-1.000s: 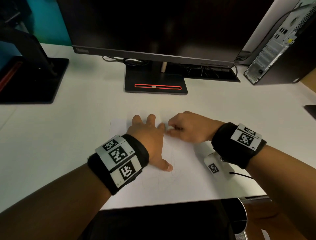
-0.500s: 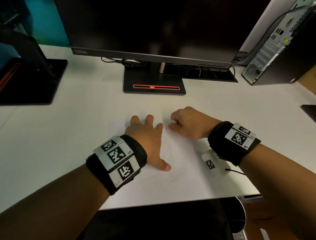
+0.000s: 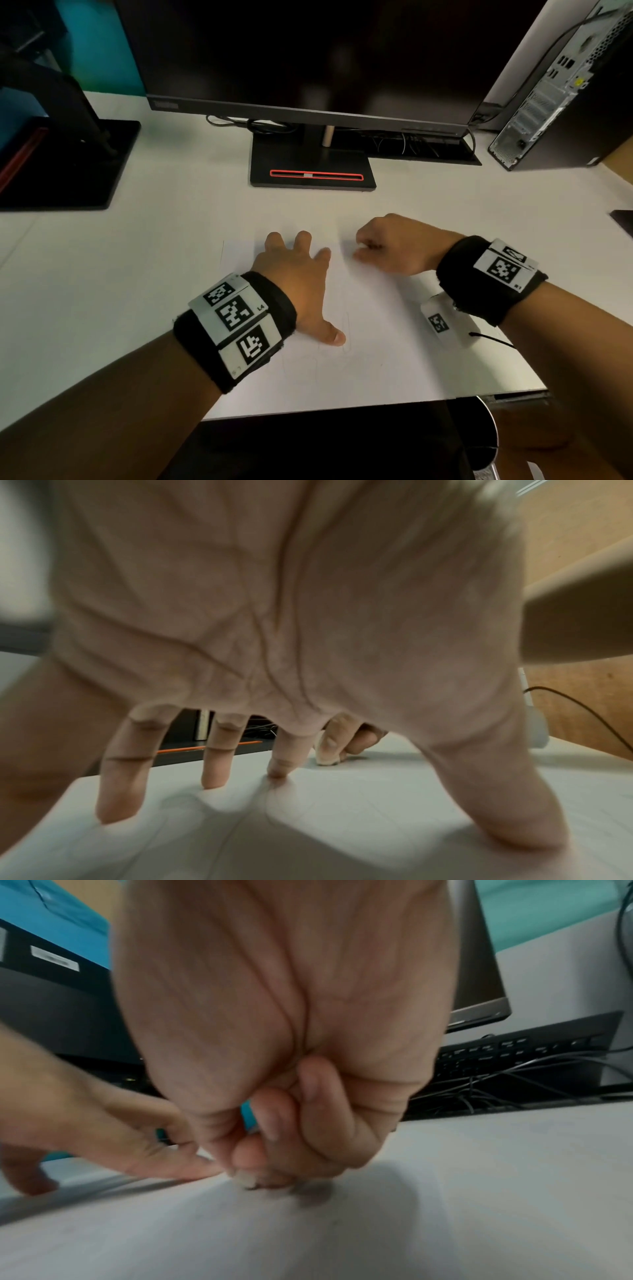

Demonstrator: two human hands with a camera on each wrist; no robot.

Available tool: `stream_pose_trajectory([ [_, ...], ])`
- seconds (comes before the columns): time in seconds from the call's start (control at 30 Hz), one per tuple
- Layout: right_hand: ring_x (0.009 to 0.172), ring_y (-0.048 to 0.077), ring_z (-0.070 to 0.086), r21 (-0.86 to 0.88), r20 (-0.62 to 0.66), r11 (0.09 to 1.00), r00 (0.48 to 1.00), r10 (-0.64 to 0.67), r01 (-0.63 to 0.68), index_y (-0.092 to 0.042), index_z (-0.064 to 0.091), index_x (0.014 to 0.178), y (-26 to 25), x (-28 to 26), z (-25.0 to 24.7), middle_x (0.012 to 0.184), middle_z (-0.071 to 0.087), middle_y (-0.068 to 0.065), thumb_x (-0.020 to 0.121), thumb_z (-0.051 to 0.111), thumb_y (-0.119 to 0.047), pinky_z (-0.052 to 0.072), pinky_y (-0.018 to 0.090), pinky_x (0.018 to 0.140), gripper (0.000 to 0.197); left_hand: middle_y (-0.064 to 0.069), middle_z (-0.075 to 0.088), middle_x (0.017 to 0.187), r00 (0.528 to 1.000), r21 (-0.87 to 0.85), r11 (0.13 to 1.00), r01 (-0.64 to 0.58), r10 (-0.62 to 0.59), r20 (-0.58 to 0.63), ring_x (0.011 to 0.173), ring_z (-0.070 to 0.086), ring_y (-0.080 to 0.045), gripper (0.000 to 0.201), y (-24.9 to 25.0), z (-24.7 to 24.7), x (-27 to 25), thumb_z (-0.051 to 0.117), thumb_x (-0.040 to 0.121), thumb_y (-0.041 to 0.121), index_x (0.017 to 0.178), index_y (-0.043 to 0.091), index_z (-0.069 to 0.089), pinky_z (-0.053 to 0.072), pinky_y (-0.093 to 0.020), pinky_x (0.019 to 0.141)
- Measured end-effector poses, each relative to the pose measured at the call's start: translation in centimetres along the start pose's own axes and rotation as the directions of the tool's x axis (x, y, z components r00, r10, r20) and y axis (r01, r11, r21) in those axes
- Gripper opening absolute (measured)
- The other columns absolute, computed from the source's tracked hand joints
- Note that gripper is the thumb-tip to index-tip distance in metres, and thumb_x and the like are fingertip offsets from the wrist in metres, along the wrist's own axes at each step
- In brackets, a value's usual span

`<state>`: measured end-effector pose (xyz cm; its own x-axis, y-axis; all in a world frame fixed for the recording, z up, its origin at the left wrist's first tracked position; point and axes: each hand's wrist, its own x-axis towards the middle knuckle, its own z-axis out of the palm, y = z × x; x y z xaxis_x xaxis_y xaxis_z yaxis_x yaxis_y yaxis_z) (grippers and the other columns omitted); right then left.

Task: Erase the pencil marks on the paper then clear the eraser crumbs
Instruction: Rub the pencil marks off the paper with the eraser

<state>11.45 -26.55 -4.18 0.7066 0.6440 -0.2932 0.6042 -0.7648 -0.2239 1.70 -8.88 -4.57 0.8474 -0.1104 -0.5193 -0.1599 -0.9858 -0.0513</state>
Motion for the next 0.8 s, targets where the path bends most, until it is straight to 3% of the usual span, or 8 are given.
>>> stream_pose_trajectory([
  [0.1, 0.062, 0.021, 0.044, 0.026, -0.082, 1.0, 0.997, 0.006, -0.004, -0.016, 0.042, 0.063, 0.4, 0.0, -0.1, 0.062, 0.046, 0.0, 0.099, 0.051, -0.031, 0.033, 0.032, 0.056, 0.04, -0.007, 0.009, 0.161, 1.0, 0.001, 1.0, 0.0, 0.0, -0.002, 0.142, 0.017, -0.043, 0.13, 0.0, 0.0, 0.0, 0.066, 0.064, 0.088, 0.161, 0.029, 0.002, 0.043, -0.044, 0.098],
  [0.23, 0.066, 0.018, 0.053, 0.065, 0.038, 0.997, 0.998, -0.053, 0.05, -0.015, 0.053, 0.07, -0.6, -0.4, 1.5, 0.073, 0.058, 0.001, 0.099, 0.05, -0.04, 0.045, 0.036, 0.064, 0.038, -0.007, 0.01, 0.158, 1.0, 0.011, 1.0, -0.011, 0.011, 0.01, 0.139, 0.019, -0.042, 0.125, 0.1, -0.3, -0.1, 0.063, 0.065, 0.089, 0.159, 0.043, -0.004, 0.042, -0.041, 0.093],
  [0.47, 0.07, 0.022, 0.068, 0.121, -0.037, 0.963, 0.968, 0.247, -0.241, -0.009, 0.054, 0.07, 1.5, -1.6, -0.2, 0.071, 0.07, 0.007, 0.097, 0.051, -0.027, 0.051, 0.032, 0.062, 0.033, -0.006, 0.003, 0.162, 0.999, 0.022, 1.0, -0.001, 0.001, 0.035, 0.142, 0.016, -0.042, 0.125, 0.1, -0.4, -0.3, 0.063, 0.066, 0.089, 0.158, 0.044, -0.008, 0.043, -0.044, 0.099],
  [0.53, 0.064, 0.021, 0.069, 0.319, -0.04, 0.916, 0.962, 0.269, -0.243, -0.006, 0.059, 0.075, 0.7, -3.0, 0.3, 0.073, 0.073, 0.009, 0.099, 0.053, -0.029, 0.055, 0.031, 0.057, 0.033, -0.004, 0.002, 0.163, 0.999, 0.009, 1.0, -0.012, 0.012, 0.038, 0.144, 0.014, -0.042, 0.126, -0.1, -0.4, -0.4, 0.063, 0.065, 0.089, 0.158, 0.043, -0.008, 0.043, -0.047, 0.103],
  [0.6, 0.062, 0.021, 0.068, 0.674, 0.006, 0.707, 0.958, 0.287, -0.215, -0.002, 0.06, 0.081, -0.7, -5.1, 1.0, 0.077, 0.074, 0.012, 0.101, 0.057, -0.028, 0.055, 0.03, 0.056, 0.033, -0.001, 0.001, 0.164, 0.998, -0.006, 0.999, -0.034, 0.034, 0.048, 0.147, 0.011, -0.04, 0.129, -0.6, -0.2, -0.8, 0.067, 0.062, 0.088, 0.158, 0.044, -0.008, 0.043, -0.048, 0.106],
  [0.67, 0.07, 0.026, 0.068, 0.919, 0.077, 0.359, 0.967, 0.244, -0.164, -0.002, 0.061, 0.09, -2.9, -7.7, 1.7, 0.085, 0.072, 0.017, 0.1, 0.059, -0.023, 0.057, 0.03, 0.061, 0.024, 0.0, -0.004, 0.166, 0.997, -0.017, 0.999, -0.043, 0.044, 0.071, 0.149, 0.007, -0.037, 0.134, -1.2, 0.1, -1.3, 0.073, 0.06, 0.084, 0.158, 0.045, -0.01, 0.043, -0.047, 0.107],
  [0.73, 0.076, 0.031, 0.069, 0.986, 0.164, -0.002, 0.972, 0.169, -0.166, -0.006, 0.061, 0.091, -4.9, -9.9, 3.1, 0.093, 0.072, 0.024, 0.093, 0.063, -0.023, 0.059, 0.032, 0.067, 0.017, 0.0, -0.009, 0.167, 0.995, -0.005, 0.999, -0.05, 0.05, 0.081, 0.15, 0.006, -0.035, 0.137, -1.7, 0.4, -1.6, 0.075, 0.059, 0.083, 0.158, 0.043, -0.011, 0.042, -0.046, 0.108],
  [0.8, 0.088, 0.037, 0.072, 0.938, 0.25, -0.261, 0.967, 0.046, -0.23, -0.009, 0.062, 0.086, -6.8, -11.3, 5.4, 0.103, 0.07, 0.032, 0.09, 0.062, -0.022, 0.061, 0.037, 0.076, 0.014, -0.002, -0.01, 0.167, 0.996, 0.014, 0.999, -0.048, 0.046, 0.08, 0.149, 0.007, -0.034, 0.14, -2.0, 0.6, -1.7, 0.074, 0.058, 0.084, 0.159, 0.039, -0.012, 0.043, -0.046, 0.107],
])
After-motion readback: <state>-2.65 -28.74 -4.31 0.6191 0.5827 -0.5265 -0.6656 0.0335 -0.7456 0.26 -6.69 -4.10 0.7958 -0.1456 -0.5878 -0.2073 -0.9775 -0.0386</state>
